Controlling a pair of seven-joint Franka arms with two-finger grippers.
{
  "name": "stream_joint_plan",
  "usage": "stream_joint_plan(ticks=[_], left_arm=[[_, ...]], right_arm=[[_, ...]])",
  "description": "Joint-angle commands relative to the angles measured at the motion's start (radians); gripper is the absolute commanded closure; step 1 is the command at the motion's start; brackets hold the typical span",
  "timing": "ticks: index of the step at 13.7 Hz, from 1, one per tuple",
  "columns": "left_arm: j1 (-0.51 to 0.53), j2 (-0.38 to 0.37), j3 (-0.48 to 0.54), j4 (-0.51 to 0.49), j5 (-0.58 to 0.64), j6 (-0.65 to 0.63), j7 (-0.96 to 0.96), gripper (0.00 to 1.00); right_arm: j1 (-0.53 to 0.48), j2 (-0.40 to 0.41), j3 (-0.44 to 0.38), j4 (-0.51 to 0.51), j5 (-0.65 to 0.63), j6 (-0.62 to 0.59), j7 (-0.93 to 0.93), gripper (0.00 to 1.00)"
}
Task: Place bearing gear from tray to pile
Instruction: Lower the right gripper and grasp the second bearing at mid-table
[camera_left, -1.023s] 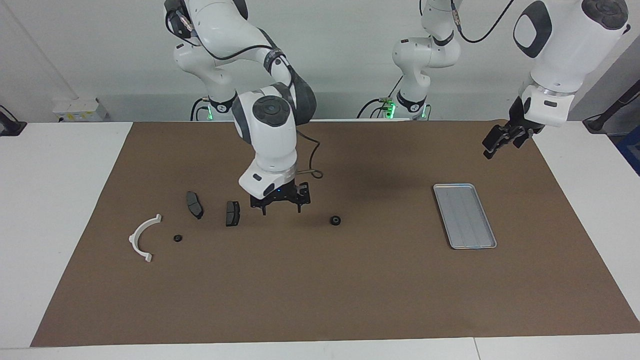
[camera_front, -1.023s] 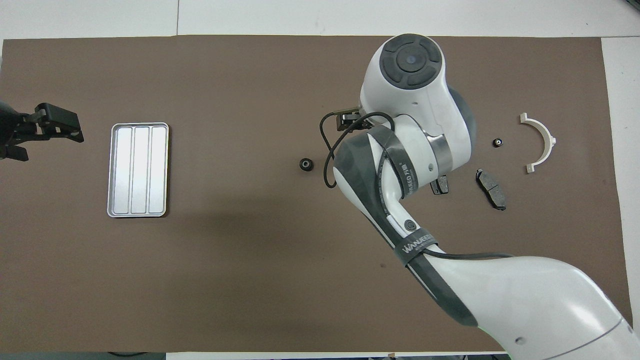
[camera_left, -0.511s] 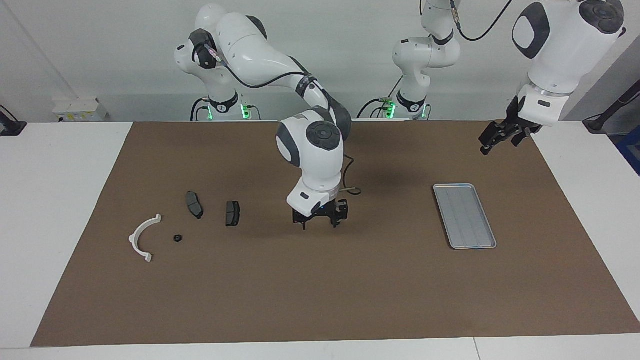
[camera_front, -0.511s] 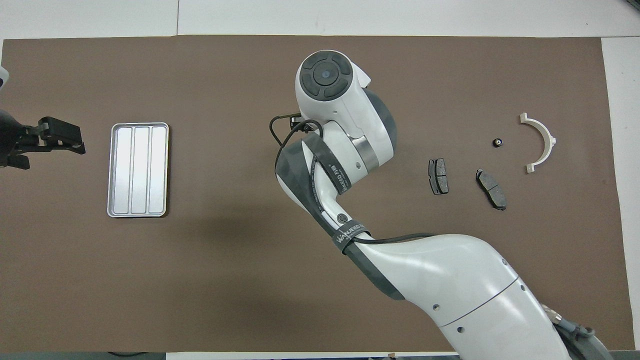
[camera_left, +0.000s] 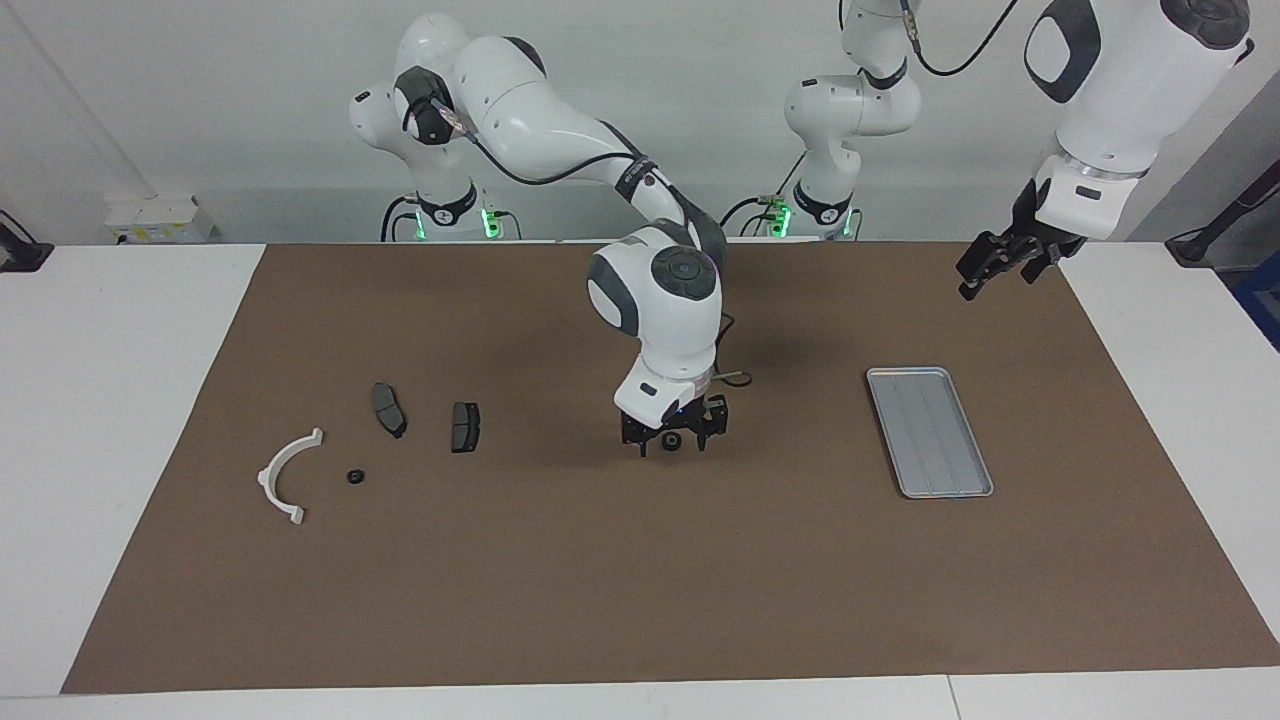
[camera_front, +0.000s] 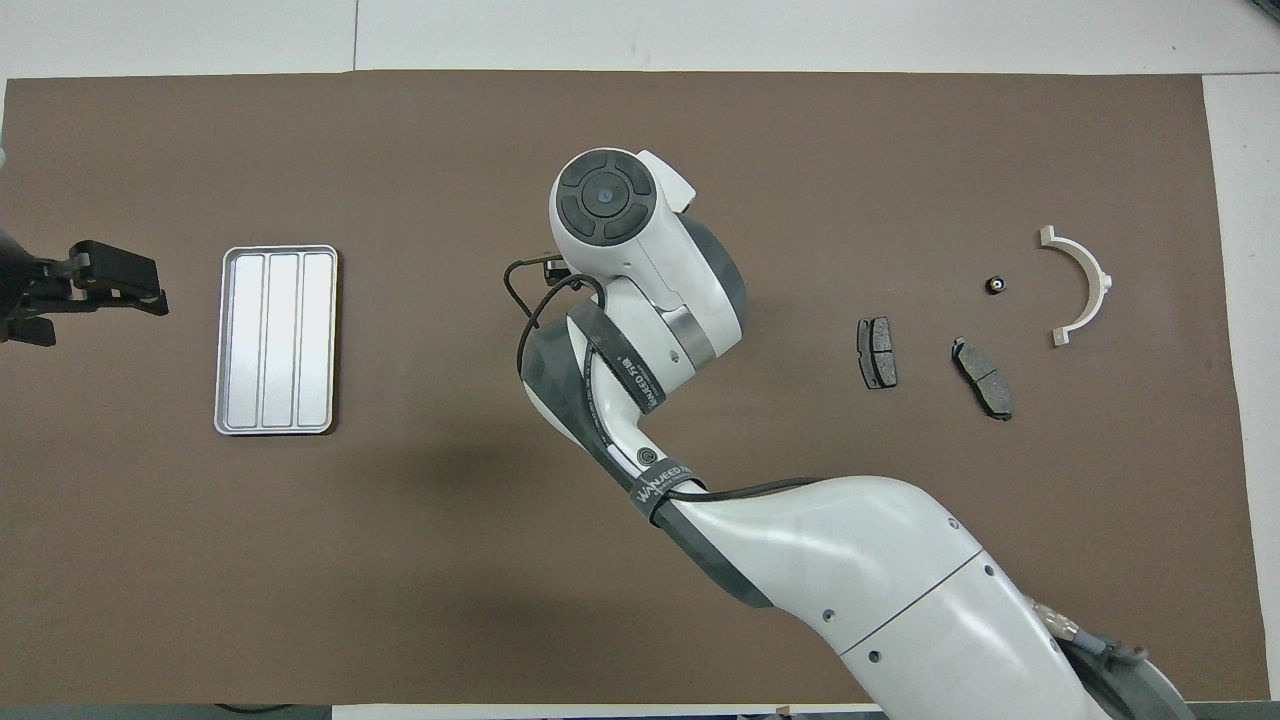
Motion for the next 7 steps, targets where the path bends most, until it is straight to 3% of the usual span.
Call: stream_joint_plan(ticks=[1,7], left_arm=[[0.011,-0.03,-0.006,-0.042,-0.022,0.01,0.02,0.0],[-0.001,-0.029,-0.001,-0.044,-0.047,0.026,0.021,0.0]], right_arm=[[-0.012,-0.025,0.019,-0.098,0.02,0.073,0.006,0.09],[-0.015,-0.082,0.033,-0.236,0.059,0.088,0.001,0.09]])
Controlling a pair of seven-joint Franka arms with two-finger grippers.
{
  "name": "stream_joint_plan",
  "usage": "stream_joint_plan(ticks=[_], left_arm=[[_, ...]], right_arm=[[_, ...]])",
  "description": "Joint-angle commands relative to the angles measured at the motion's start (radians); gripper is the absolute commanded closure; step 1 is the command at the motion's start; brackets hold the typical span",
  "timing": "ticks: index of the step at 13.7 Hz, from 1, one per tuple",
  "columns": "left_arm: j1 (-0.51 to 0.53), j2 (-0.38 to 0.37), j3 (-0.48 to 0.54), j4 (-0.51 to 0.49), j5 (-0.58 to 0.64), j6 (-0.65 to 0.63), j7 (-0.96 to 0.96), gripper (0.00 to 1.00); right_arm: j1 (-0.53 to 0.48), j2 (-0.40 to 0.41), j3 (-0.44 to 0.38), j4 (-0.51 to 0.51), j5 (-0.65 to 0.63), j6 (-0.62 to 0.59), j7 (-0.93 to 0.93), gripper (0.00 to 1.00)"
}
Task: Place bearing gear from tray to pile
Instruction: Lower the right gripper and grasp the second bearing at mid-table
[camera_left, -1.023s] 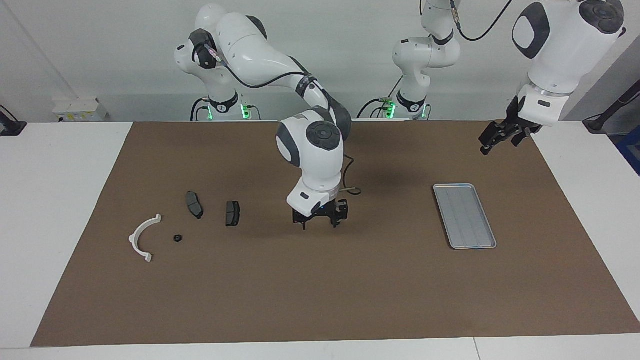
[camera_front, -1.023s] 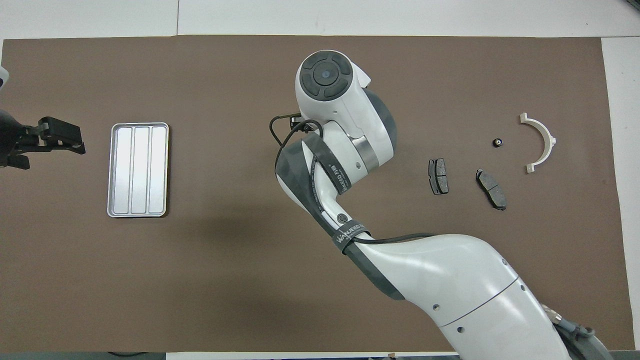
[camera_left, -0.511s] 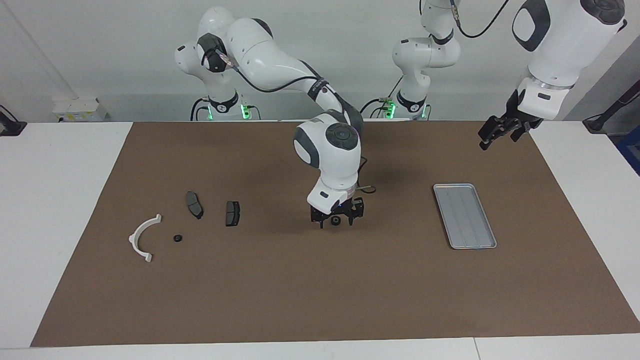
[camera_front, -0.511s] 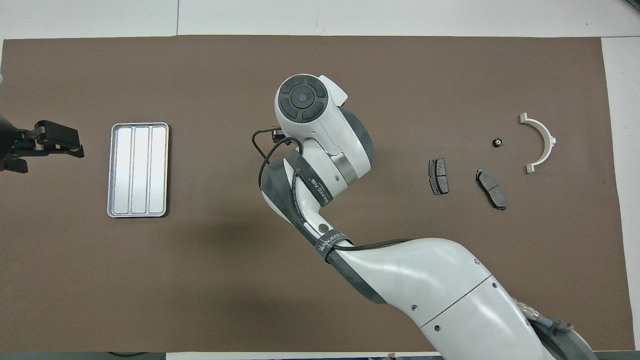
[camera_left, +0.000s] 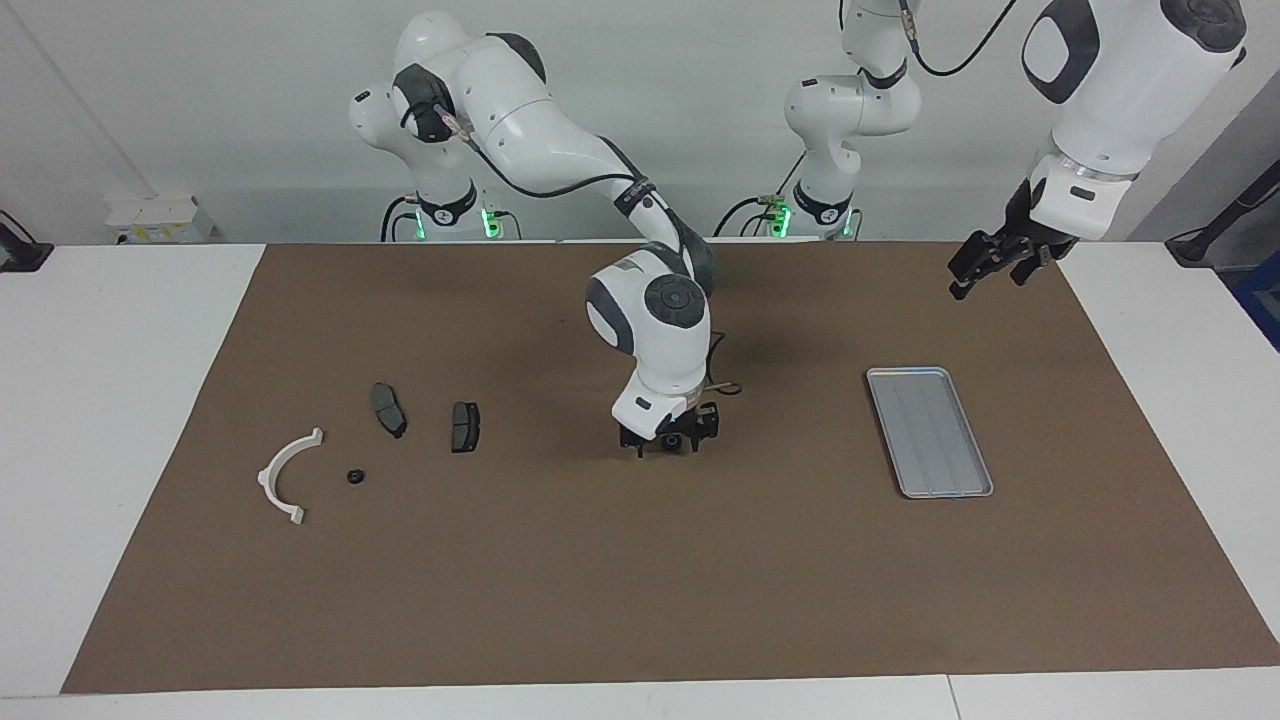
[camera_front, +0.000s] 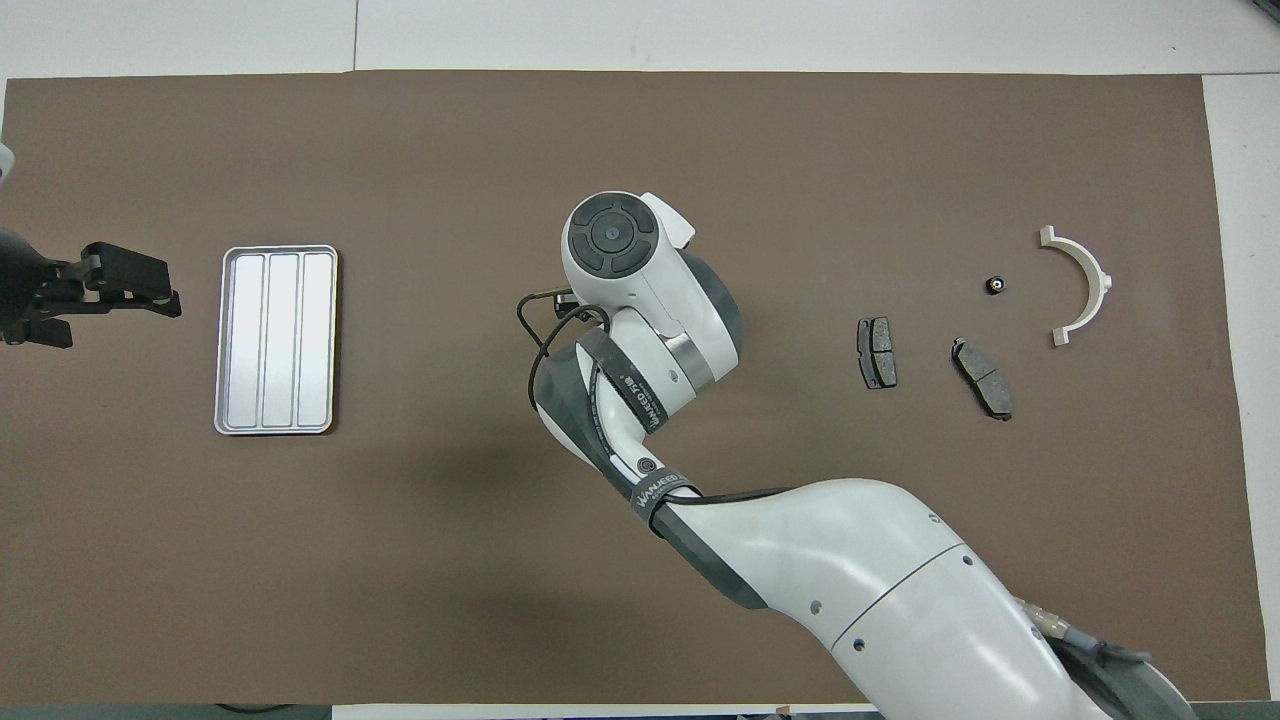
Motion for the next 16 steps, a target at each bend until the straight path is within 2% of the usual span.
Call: stream_joint_plan(ticks=[1,16], left_arm=[[-0.001,-0.028,0.002,-0.034,-0.014,0.02,0.016,0.0],[-0.001,-0.029,-0.001,-0.032,-0.013,0.011,0.008,0.0]], right_arm=[[-0.011,-0.057,0.02,-0.079,0.061,0.014,0.003,0.09],[-0.013,-0.059,0.022,-0.118,0.08,0.09,-0.005,0.14]])
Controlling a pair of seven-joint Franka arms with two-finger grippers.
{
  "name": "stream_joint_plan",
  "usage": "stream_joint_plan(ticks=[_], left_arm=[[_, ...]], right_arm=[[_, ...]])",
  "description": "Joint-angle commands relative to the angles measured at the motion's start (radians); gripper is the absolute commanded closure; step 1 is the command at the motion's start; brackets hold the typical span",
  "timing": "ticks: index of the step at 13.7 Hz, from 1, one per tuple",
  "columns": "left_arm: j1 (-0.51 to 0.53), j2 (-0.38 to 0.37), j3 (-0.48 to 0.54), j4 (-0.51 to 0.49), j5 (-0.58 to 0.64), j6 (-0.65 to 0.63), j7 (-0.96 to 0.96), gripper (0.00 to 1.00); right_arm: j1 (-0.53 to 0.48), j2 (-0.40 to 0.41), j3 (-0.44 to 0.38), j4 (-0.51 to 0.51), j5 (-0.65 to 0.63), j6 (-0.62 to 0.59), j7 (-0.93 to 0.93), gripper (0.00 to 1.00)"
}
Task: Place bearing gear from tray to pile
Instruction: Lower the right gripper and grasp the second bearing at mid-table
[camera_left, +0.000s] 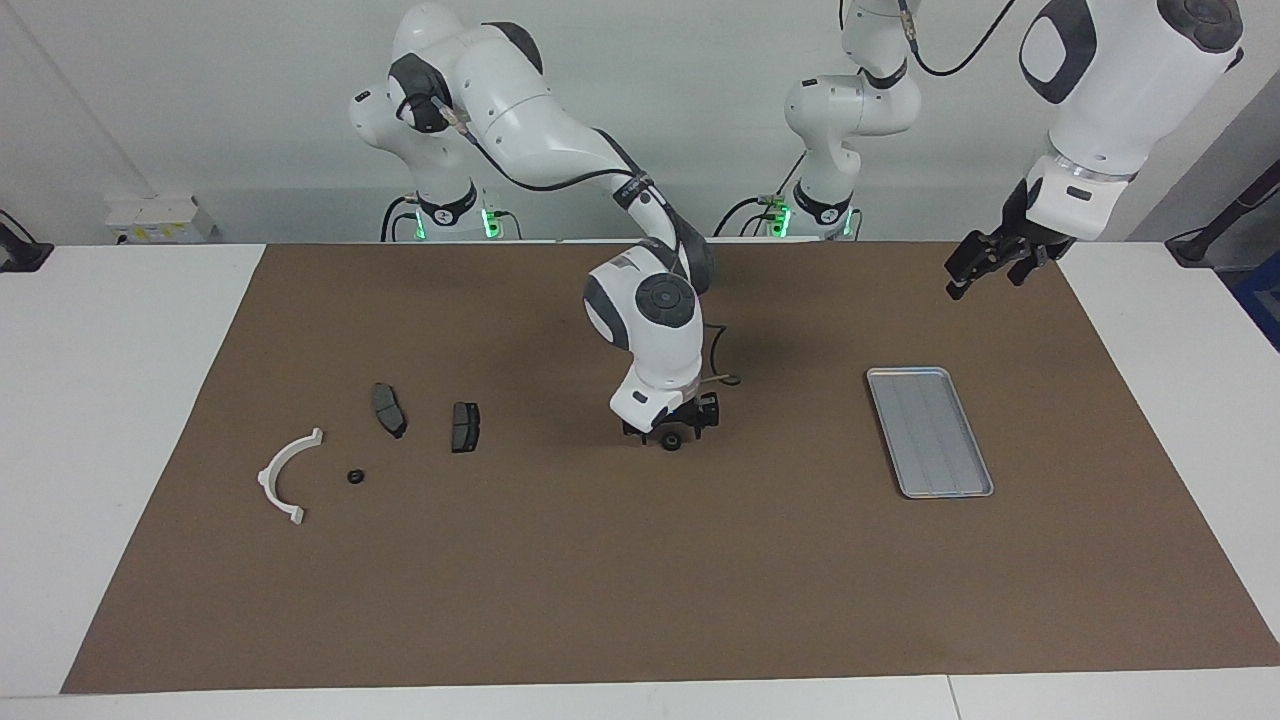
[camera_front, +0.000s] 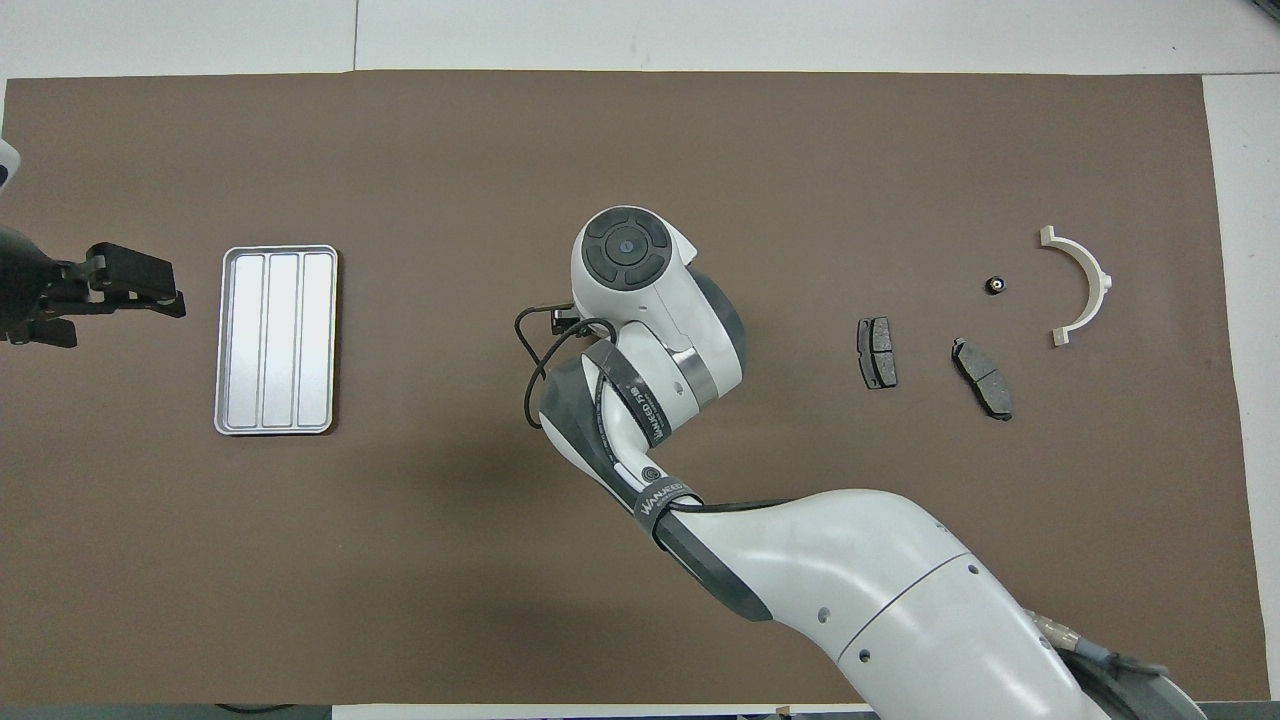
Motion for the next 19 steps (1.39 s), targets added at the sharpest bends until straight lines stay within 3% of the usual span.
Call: stream_joint_plan(ticks=[1,2,3,5,10,14,16,19], left_arm=[[0.0,-0.029,0.002,-0.033,-0.011,0.011,0.009,0.0],[-0.002,-0.029,0.002,-0.032,-0.011,0.011,0.007,0.0],[-0.002,-0.029,0.002,-0.032,-0.011,0.011,0.009,0.0],[0.0,-0.029,0.002,-0.032,-0.011,0.01,0.009,0.0],[-0.002,-0.029,0.002,-0.032,-0.011,0.011,0.007,0.0],[-0.002,-0.029,0.002,-0.033,-0.011,0.01,0.007,0.0],[-0.002,-0.029,0.002,-0.033,-0.011,0.01,0.007,0.0],[-0.002,-0.029,0.002,-0.033,-0.011,0.011,0.007,0.0]], right_arm=[[-0.013,-0.024,0.012,-0.047,0.014,0.044,-0.005,0.14],[-0.013,-0.024,0.012,-0.049,0.016,0.044,-0.005,0.15],[-0.01,-0.024,0.012,-0.049,0.016,0.044,-0.003,0.23],[-0.011,-0.024,0.012,-0.049,0.02,0.046,-0.003,0.27],[-0.011,-0.024,0.012,-0.049,0.02,0.051,-0.003,0.49],[-0.013,-0.024,0.012,-0.05,0.02,0.049,-0.005,0.71],[-0.014,-0.025,0.012,-0.05,0.02,0.049,-0.006,0.88],[-0.019,-0.027,0.01,-0.037,0.005,0.026,-0.006,0.94]])
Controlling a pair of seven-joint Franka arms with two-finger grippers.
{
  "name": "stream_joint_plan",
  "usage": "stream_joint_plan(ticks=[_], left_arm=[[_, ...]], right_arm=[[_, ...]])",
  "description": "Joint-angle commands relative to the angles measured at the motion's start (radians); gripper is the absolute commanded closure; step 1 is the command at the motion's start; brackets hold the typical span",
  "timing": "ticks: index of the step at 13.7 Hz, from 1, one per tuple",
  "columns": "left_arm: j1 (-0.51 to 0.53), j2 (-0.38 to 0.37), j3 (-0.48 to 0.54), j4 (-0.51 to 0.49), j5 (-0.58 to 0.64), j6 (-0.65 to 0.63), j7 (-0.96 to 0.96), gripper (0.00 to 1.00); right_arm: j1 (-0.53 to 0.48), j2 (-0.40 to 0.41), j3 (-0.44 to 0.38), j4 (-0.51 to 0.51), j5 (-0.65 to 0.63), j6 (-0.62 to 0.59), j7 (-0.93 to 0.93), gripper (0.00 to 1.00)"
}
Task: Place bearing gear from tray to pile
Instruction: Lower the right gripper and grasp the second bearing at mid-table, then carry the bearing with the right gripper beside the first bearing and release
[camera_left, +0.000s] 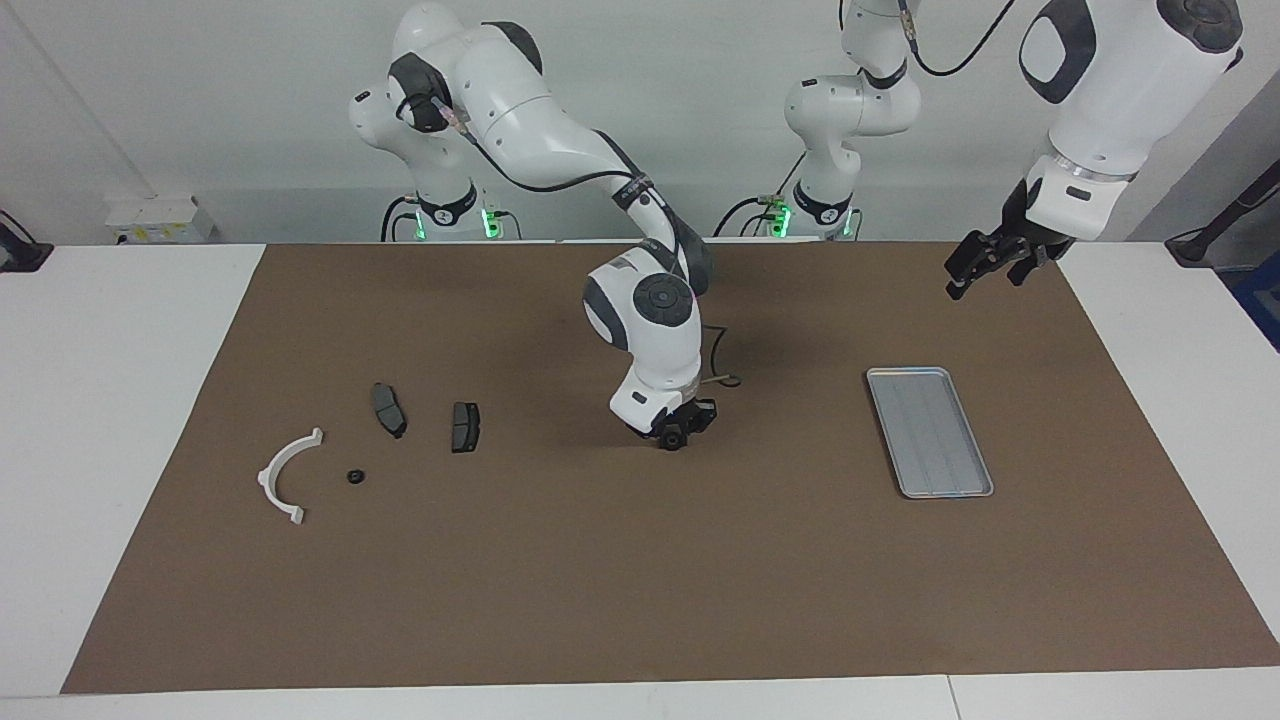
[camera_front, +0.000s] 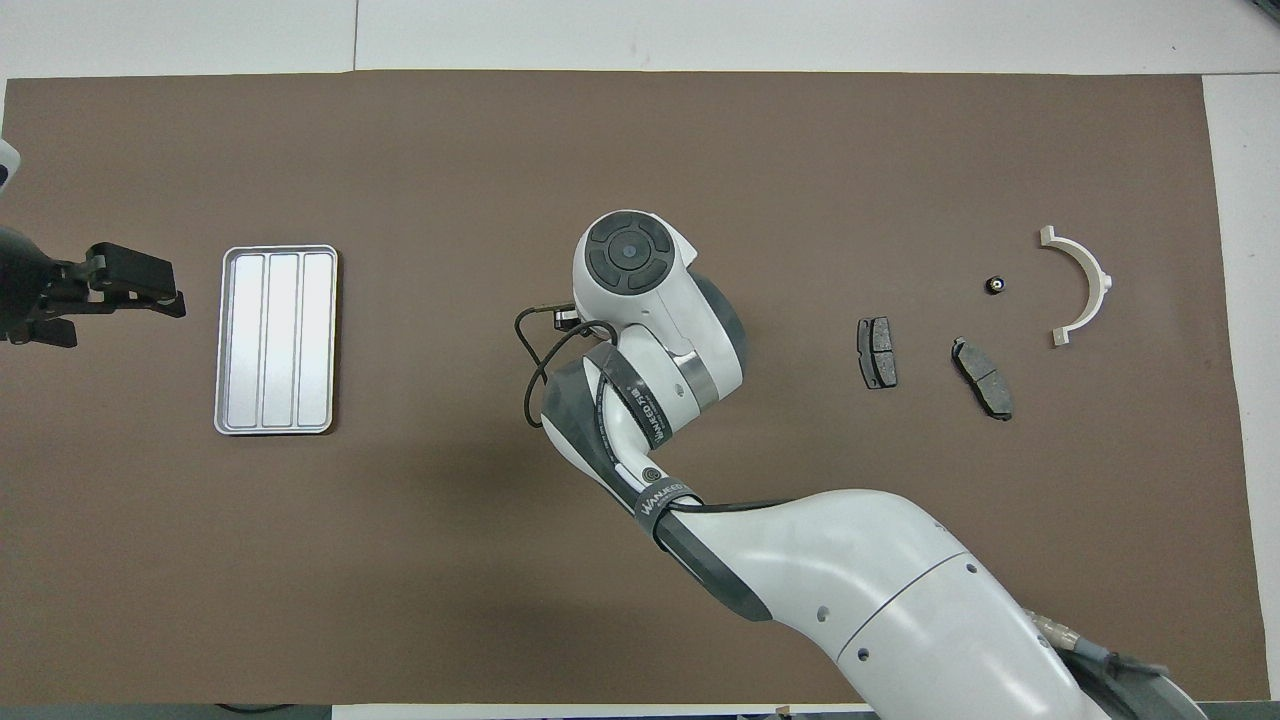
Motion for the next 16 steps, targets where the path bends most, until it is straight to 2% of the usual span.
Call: stream_joint_plan(ticks=[1,3,9,13,16], left_arm=[[-0.002,-0.029,0.002,-0.033,-0.011,0.01,0.007,0.0],[-0.002,-0.029,0.002,-0.031,-0.011,0.01,0.007,0.0],[-0.002,-0.029,0.002,-0.031,-0.011,0.011,0.007,0.0],[-0.002,-0.029,0.002,-0.033,-0.011,0.011,0.007,0.0],[0.0,-0.029,0.002,-0.031,-0.011,0.01,0.007,0.0]], right_arm=[[-0.027,-0.025,0.007,-0.018,-0.002,-0.006,-0.006,0.95],[-0.045,-0.033,-0.002,0.008,-0.057,-0.019,-0.025,0.95],[-0.31,-0.129,0.008,0.022,-0.068,-0.125,-0.375,0.95],[-0.487,-0.179,0.012,-0.038,-0.06,-0.184,-0.624,0.95],[-0.549,-0.212,0.012,-0.133,-0.039,-0.162,-0.709,0.95]])
